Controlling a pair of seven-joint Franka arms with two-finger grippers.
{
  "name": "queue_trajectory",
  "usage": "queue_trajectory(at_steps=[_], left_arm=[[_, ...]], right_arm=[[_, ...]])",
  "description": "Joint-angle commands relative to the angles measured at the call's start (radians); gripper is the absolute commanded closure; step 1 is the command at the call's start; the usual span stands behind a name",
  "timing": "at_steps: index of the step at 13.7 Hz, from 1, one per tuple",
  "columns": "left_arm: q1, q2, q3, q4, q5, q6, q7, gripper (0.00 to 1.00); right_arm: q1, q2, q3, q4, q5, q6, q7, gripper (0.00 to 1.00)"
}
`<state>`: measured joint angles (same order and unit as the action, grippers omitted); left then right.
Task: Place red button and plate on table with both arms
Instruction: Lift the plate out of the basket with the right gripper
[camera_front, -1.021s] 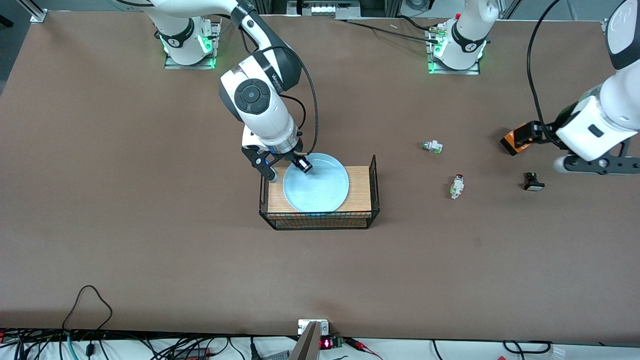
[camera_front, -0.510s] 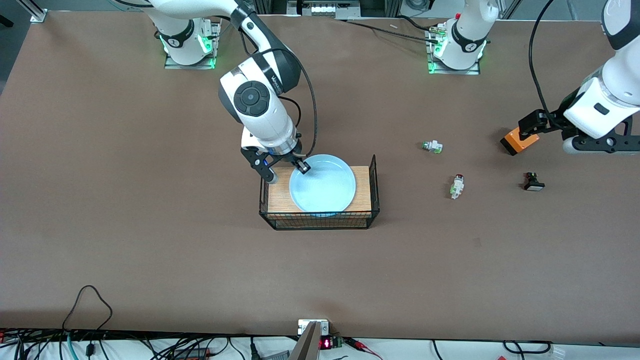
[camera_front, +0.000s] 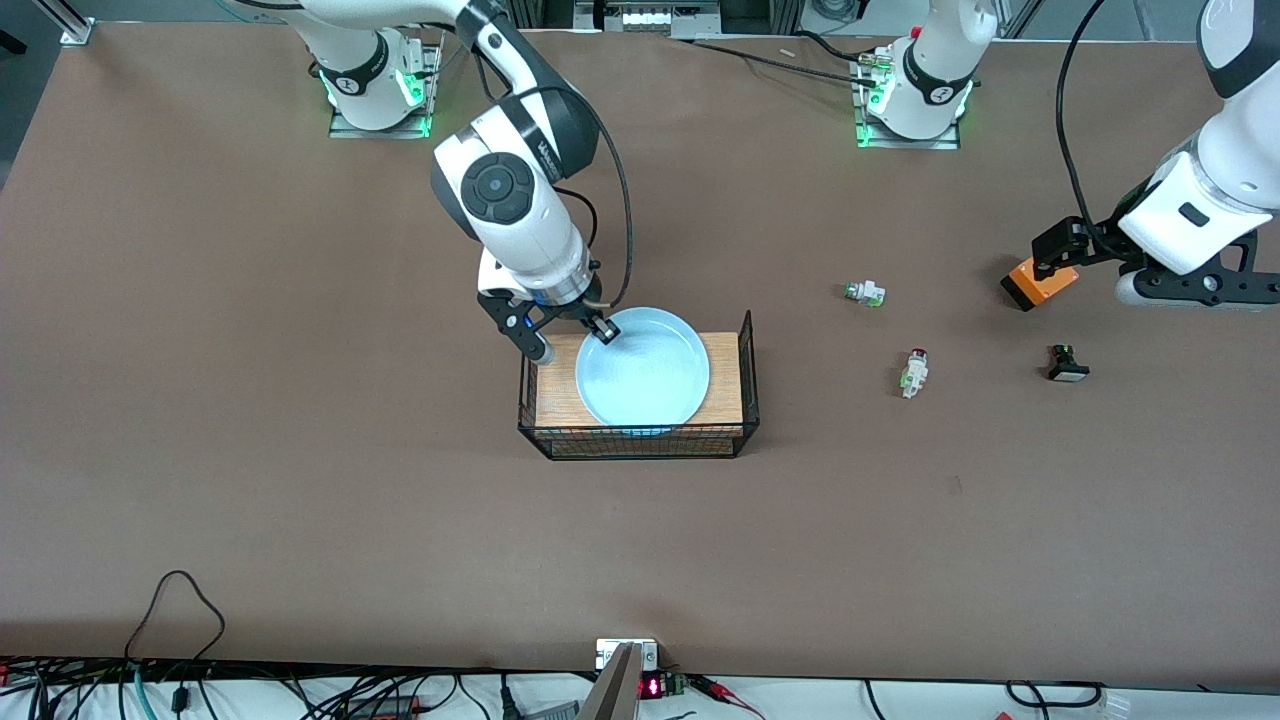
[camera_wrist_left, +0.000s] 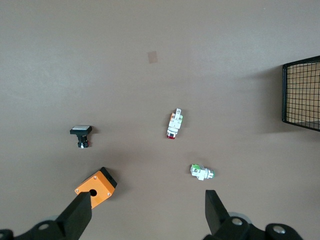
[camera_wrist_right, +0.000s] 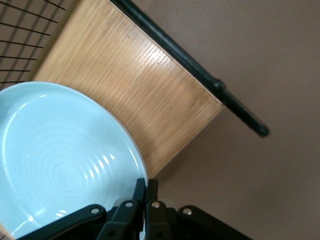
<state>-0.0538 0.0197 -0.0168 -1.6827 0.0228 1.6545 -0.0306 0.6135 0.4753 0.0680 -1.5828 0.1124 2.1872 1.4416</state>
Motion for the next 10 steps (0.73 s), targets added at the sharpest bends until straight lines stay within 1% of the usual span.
queue_trajectory(at_steps=[1, 2, 4, 5, 7, 9, 10], left_arm=[[0.012, -0.017, -0.008, -0.014, 0.002, 0.013, 0.028, 0.00], [0.014, -0.017, -0.006, -0.014, 0.000, 0.011, 0.028, 0.00], [0.017, -0.014, -0.002, -0.014, 0.000, 0.011, 0.026, 0.00], [0.017, -0.015, -0.002, -0.014, 0.002, 0.011, 0.026, 0.00], [0.017, -0.014, -0.003, -0.014, 0.000, 0.011, 0.026, 0.00], [0.017, -0.014, -0.006, -0.014, 0.002, 0.013, 0.024, 0.00], [0.017, -0.015, -0.008, -0.014, 0.000, 0.011, 0.021, 0.00]], right_arm=[[-0.014, -0.093, -0.014, 0.010, 0.015, -0.078, -0.013, 1.00], [-0.023, -0.115, -0.014, 0.045, 0.016, -0.120, -0.015, 1.00], [-0.037, -0.118, -0.014, 0.151, 0.044, -0.226, -0.020, 1.00], [-0.052, -0.118, -0.013, 0.182, 0.046, -0.257, -0.039, 1.00], [-0.087, -0.118, -0.014, 0.205, 0.055, -0.302, -0.114, 1.00], [-0.156, -0.119, -0.016, 0.225, 0.110, -0.346, -0.215, 1.00], [-0.210, -0.119, -0.016, 0.240, 0.125, -0.378, -0.289, 1.00]])
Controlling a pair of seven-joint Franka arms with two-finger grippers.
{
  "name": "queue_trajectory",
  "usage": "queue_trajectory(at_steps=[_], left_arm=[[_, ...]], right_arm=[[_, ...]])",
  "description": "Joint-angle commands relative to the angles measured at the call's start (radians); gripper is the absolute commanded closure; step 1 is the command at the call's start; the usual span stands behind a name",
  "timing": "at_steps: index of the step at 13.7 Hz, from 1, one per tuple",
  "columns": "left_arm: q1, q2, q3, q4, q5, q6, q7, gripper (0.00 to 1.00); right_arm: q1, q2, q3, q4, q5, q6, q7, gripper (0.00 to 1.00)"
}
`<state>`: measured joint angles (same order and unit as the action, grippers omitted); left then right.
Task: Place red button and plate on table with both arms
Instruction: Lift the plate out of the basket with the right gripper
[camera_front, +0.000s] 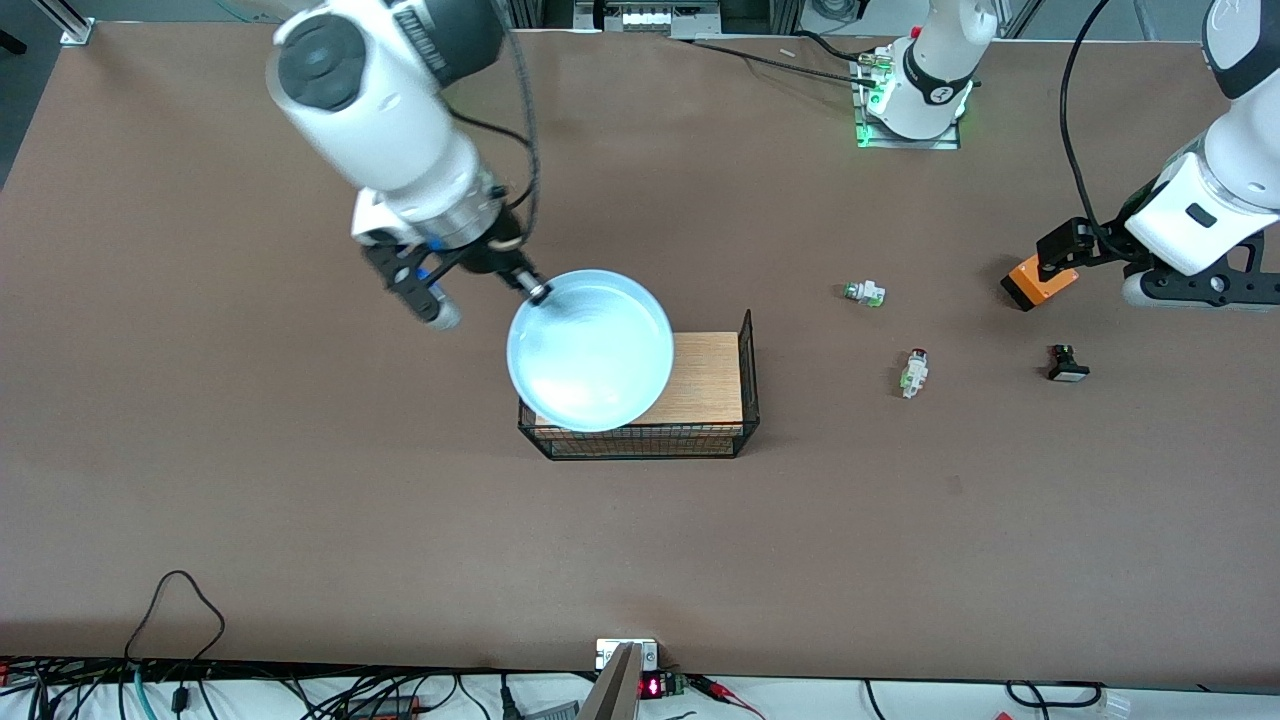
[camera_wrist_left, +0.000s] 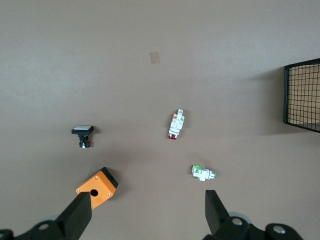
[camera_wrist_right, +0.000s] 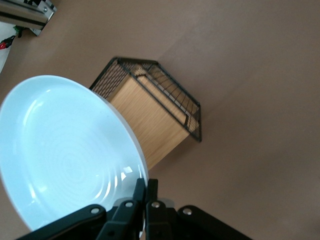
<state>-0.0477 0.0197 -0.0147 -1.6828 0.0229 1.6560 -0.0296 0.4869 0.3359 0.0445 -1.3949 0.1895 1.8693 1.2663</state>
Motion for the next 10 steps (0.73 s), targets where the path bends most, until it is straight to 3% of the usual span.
queue_trajectory(at_steps=[1, 7, 10], left_arm=[[0.011, -0.014, -0.010, -0.014, 0.002, 0.010, 0.020, 0.00], [0.011, -0.004, -0.010, 0.006, 0.002, 0.010, 0.022, 0.00], [0.011, -0.003, -0.004, 0.006, 0.002, 0.011, 0.023, 0.00]], right_arm=[[-0.127, 0.020, 0.008, 0.054, 0.050, -0.090, -0.192, 1.00], [-0.331, 0.018, 0.006, 0.054, 0.054, -0.252, -0.611, 1.00], [-0.477, -0.005, 0.005, -0.021, 0.024, -0.318, -0.896, 1.00]])
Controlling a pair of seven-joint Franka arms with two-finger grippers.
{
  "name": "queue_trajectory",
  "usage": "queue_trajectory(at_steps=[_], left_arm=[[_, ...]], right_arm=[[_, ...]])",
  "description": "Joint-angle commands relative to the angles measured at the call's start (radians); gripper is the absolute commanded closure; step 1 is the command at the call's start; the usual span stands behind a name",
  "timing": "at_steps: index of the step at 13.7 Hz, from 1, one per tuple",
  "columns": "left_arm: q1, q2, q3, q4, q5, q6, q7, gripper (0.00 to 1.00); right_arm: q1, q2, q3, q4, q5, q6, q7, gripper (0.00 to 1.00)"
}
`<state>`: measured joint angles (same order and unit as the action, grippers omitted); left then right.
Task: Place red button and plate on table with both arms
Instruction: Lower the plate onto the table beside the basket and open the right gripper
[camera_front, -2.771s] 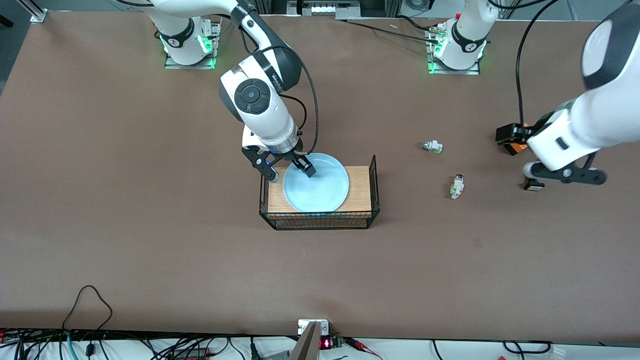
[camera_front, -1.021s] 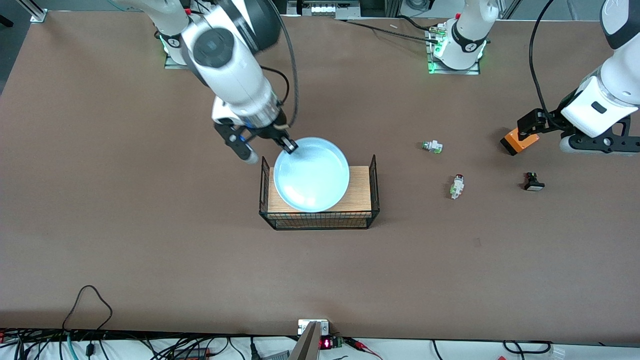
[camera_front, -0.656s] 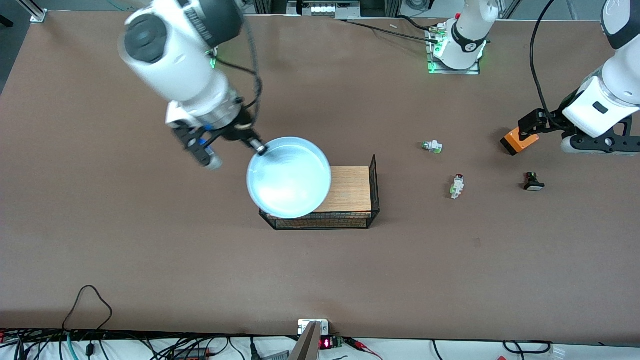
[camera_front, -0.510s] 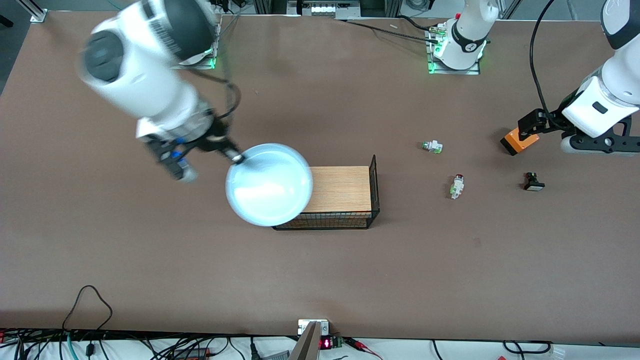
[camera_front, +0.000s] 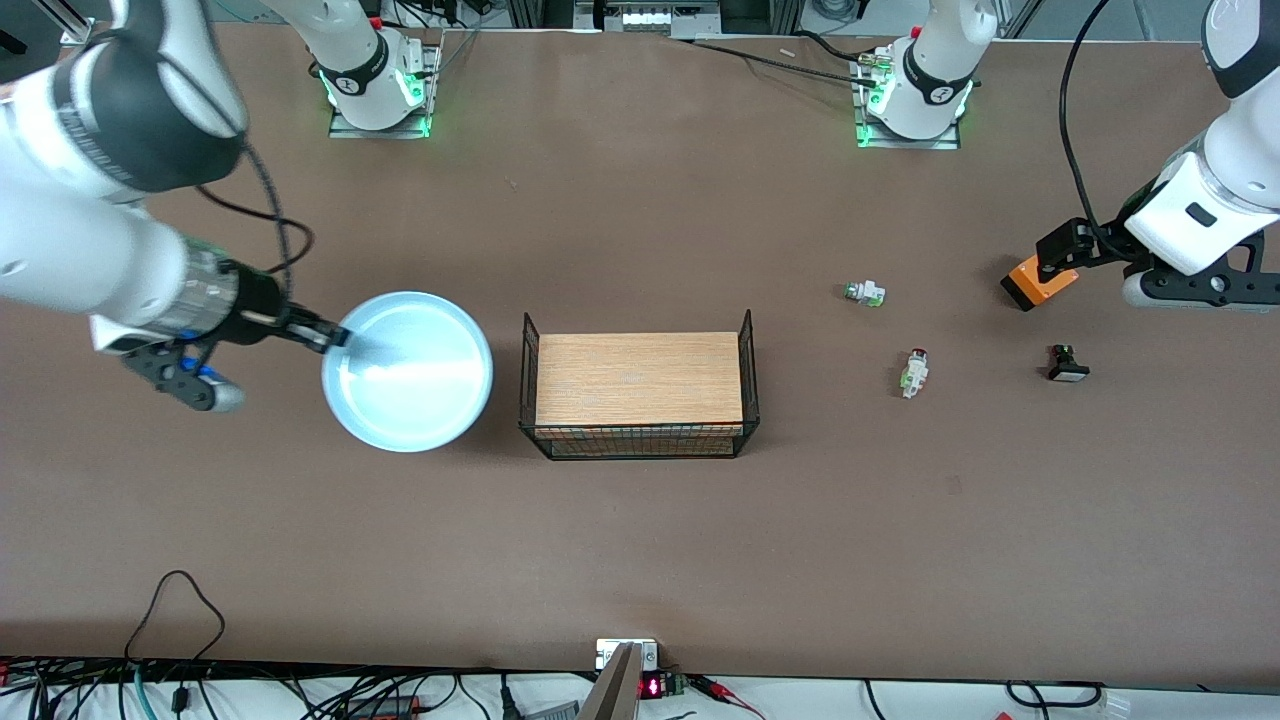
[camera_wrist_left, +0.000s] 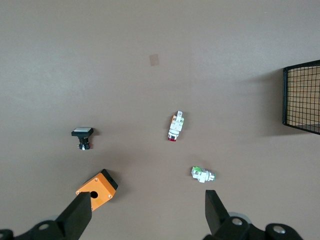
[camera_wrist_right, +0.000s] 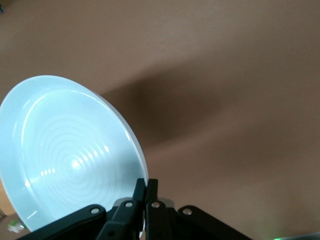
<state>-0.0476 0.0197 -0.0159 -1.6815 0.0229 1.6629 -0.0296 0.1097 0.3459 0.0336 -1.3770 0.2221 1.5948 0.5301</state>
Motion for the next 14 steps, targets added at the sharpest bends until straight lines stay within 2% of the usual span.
queue_trajectory(at_steps=[1, 4, 7, 11, 14], left_arm=[[0.011, -0.003, 0.001, 0.005, 0.002, 0.005, 0.023, 0.00], [0.009, -0.003, -0.006, 0.009, 0.002, 0.008, 0.025, 0.00], [0.011, -0.001, -0.007, 0.013, 0.000, 0.008, 0.025, 0.00], [0.011, -0.003, -0.007, 0.013, 0.000, 0.005, 0.025, 0.00], [0.009, -0.003, -0.007, 0.013, 0.000, 0.002, 0.023, 0.00]], right_arm=[[-0.140, -0.018, 0.016, -0.072, -0.032, -0.046, -0.262, 1.00], [-0.245, -0.025, 0.017, -0.216, -0.127, 0.023, -0.526, 1.00], [-0.251, -0.048, 0.017, -0.366, -0.214, 0.164, -0.602, 1.00], [-0.330, -0.062, 0.019, -0.641, -0.214, 0.474, -0.732, 1.00], [-0.357, -0.050, 0.019, -0.761, -0.211, 0.667, -0.818, 1.00]])
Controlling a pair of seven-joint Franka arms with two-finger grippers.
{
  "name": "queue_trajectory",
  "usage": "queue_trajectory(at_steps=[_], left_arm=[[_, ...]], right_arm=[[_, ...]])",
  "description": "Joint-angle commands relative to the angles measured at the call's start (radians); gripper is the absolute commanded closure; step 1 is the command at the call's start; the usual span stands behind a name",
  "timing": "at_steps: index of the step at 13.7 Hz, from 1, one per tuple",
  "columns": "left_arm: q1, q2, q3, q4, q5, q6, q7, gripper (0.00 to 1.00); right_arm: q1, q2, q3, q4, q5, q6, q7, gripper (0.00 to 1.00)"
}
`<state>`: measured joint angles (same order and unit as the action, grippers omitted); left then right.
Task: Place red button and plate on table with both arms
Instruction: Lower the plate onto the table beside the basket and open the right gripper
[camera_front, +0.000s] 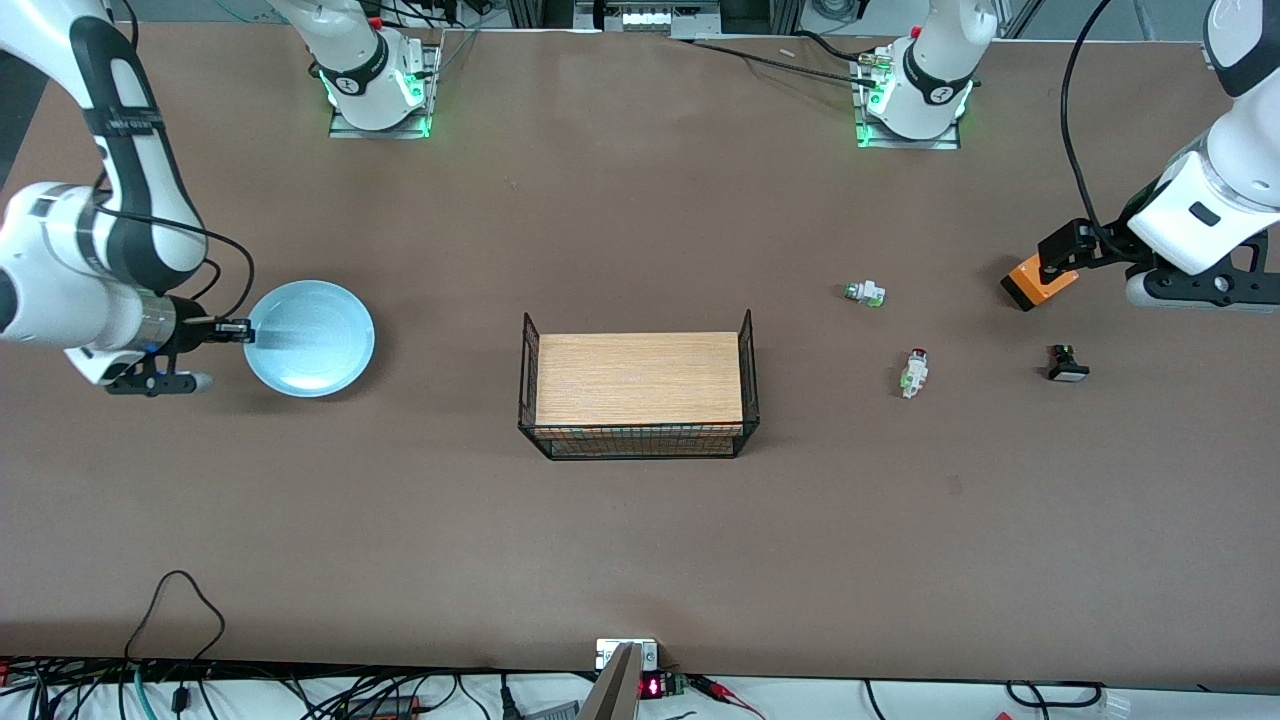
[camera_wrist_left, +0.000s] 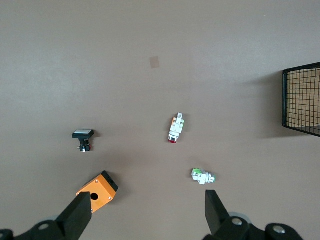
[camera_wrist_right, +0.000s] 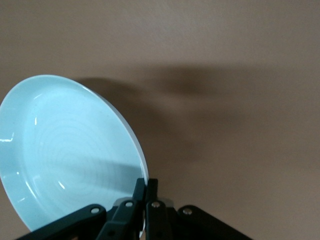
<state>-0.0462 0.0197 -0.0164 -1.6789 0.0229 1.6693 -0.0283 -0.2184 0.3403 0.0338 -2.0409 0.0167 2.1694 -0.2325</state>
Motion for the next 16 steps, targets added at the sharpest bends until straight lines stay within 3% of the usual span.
queue_trajectory(at_steps=[1, 4, 5, 6, 14, 16], left_arm=[[0.008, -0.003, -0.007, 0.010, 0.000, -0.005, 0.022, 0.00], [0.009, -0.003, -0.007, 0.008, 0.000, -0.008, 0.022, 0.00], [0.008, -0.003, -0.007, 0.010, 0.000, -0.006, 0.021, 0.00], [0.008, -0.003, -0.007, 0.010, 0.000, -0.006, 0.022, 0.00], [0.008, -0.003, -0.007, 0.010, 0.000, -0.008, 0.022, 0.00], [0.008, -0.003, -0.007, 0.008, 0.000, -0.008, 0.022, 0.00]], right_arm=[[-0.044, -0.037, 0.018, -0.110, -0.006, 0.110, -0.059, 1.00], [-0.065, 0.009, 0.018, -0.120, -0.003, 0.159, -0.112, 0.98], [-0.068, 0.009, 0.020, -0.117, -0.003, 0.155, -0.111, 0.68], [-0.068, 0.000, 0.020, -0.114, 0.003, 0.149, -0.097, 0.01], [0.060, -0.082, 0.063, 0.043, -0.001, -0.048, 0.166, 0.00], [0.086, -0.116, 0.063, 0.120, -0.004, -0.162, 0.173, 0.00]])
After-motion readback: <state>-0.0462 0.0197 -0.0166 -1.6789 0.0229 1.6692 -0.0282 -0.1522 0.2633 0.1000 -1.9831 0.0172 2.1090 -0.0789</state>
